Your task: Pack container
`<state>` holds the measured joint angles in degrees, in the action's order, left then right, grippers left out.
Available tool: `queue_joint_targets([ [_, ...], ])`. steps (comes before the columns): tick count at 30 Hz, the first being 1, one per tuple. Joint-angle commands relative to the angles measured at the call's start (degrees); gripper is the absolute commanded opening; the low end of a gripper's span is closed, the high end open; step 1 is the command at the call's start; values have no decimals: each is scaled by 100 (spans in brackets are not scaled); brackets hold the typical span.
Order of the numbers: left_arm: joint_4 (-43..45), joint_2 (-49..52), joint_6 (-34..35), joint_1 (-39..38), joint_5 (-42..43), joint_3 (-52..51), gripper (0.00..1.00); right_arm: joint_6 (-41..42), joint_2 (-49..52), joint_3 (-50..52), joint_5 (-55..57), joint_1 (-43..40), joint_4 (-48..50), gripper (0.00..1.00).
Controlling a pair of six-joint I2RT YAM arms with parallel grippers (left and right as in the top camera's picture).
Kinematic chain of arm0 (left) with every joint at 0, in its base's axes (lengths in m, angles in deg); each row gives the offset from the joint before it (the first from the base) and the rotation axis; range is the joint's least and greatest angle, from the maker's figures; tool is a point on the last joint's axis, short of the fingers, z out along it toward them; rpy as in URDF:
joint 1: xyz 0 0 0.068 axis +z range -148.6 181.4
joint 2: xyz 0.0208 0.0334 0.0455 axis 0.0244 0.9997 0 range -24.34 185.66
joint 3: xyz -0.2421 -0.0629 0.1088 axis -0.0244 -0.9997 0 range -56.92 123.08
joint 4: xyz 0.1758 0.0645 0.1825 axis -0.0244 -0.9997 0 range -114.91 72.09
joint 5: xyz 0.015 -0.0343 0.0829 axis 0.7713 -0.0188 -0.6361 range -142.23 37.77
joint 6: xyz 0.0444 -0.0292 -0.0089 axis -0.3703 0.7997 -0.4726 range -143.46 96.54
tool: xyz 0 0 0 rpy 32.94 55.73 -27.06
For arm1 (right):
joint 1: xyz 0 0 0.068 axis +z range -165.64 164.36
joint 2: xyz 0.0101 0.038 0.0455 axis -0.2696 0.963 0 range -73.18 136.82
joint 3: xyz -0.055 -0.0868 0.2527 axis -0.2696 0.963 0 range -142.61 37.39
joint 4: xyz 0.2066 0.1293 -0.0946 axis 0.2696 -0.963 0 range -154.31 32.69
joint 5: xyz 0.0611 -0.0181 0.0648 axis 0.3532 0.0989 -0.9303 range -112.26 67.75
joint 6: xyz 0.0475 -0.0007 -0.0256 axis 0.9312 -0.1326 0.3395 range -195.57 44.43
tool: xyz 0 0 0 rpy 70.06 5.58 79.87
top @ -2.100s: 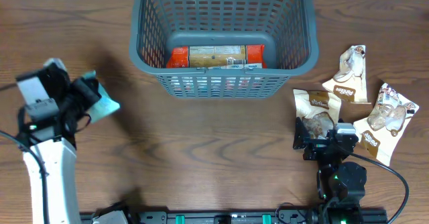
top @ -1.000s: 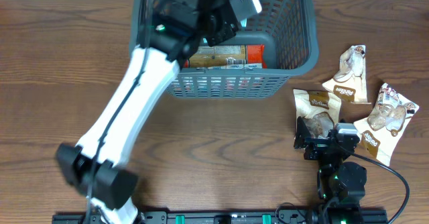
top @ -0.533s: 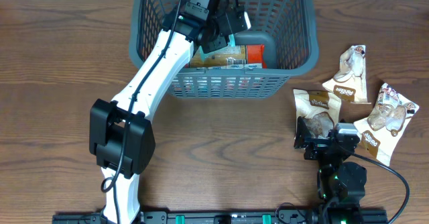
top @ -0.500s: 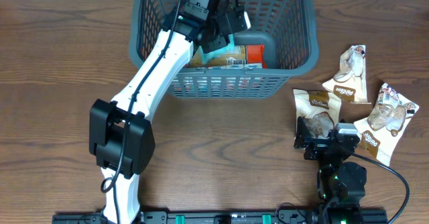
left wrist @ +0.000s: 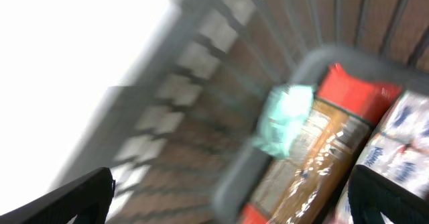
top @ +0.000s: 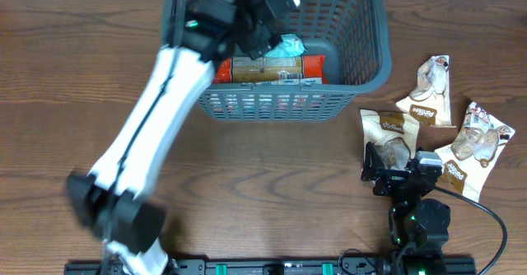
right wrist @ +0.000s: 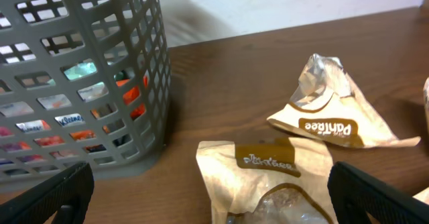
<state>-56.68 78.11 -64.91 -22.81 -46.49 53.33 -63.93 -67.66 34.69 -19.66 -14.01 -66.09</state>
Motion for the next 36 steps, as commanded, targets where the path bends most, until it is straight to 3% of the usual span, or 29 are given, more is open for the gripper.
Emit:
queue_joint_targets([
  [1, -299, -1019, 839, 348, -267, 90, 98, 315, 2, 9, -9, 17, 0, 99],
  [5, -1285, -1705, 2457, 1176, -841, 90, 99, 313, 2, -83, -4, 15, -219, 99],
  [9, -2367, -2028, 3132, 2315, -835, 87, 99, 271, 9, -647, 94, -9, -1123, 99],
  [12, -2767, -2048, 3257, 3206, -776, -7, 99, 48, 85, -1475, 319, -92, -1867, 99],
  [19, -2048, -1958, 3254, 4697, 345, -1198, 99, -116, 964, -3908, 385, -238, -3493, 99],
  [22, -1596, -1871, 3254, 5007, 461, -1899, 99, -52, 1554, -5014, 173, -238, -4354, 99],
  [32, -737, -1532, 3469, 5136, 461, -3335, 99, 149, 4459, -9798, -133, -236, -8258, 99],
  [36, -654, -1521, 3602, 5134, 507, -3445, 99, -164, 5193, -10883, -50, -236, -8760, 99],
])
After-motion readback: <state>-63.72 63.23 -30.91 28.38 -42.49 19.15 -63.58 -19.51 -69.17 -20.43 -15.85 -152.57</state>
